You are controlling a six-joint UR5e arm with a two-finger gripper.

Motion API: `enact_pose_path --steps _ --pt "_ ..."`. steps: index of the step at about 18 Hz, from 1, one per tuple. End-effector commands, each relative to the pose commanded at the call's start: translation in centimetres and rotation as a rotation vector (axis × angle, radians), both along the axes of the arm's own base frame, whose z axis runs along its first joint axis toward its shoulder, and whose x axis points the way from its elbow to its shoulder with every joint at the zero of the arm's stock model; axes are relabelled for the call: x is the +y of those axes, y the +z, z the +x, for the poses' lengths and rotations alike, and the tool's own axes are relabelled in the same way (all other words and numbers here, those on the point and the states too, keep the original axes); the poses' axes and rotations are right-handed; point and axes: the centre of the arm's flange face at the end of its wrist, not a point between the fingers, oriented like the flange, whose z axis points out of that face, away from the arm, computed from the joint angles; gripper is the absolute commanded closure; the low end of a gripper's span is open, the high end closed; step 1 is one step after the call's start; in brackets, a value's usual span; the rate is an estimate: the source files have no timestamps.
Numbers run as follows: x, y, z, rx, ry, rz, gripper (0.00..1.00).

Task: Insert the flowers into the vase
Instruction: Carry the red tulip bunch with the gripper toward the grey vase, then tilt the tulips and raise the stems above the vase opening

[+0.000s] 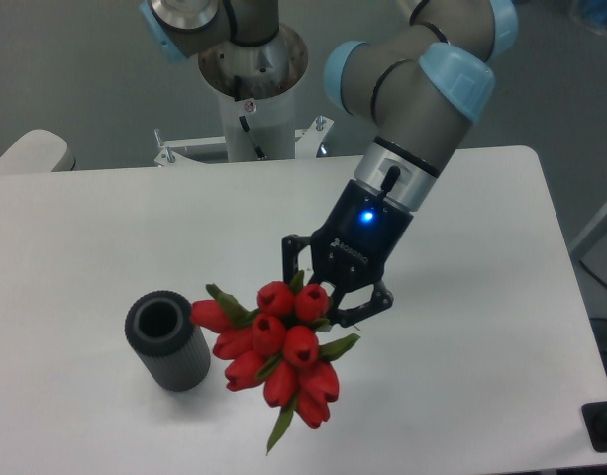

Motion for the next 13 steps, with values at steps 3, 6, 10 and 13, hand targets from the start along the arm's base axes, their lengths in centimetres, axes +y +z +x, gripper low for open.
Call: enact_pose_path --steps 3,6,10,13 --pt "0.3 0.6 0.6 -0.055 -0.042 0.071 0.83" --pt "-0.1 0.6 0.8 -0.118 -0.072 0.140 0.83" --pt "0.6 0.8 2.2 -0.123 -0.120 0.196 0.83" --pt "1.8 0.9 4.0 -0.130 -0.159 0.208 0.82"
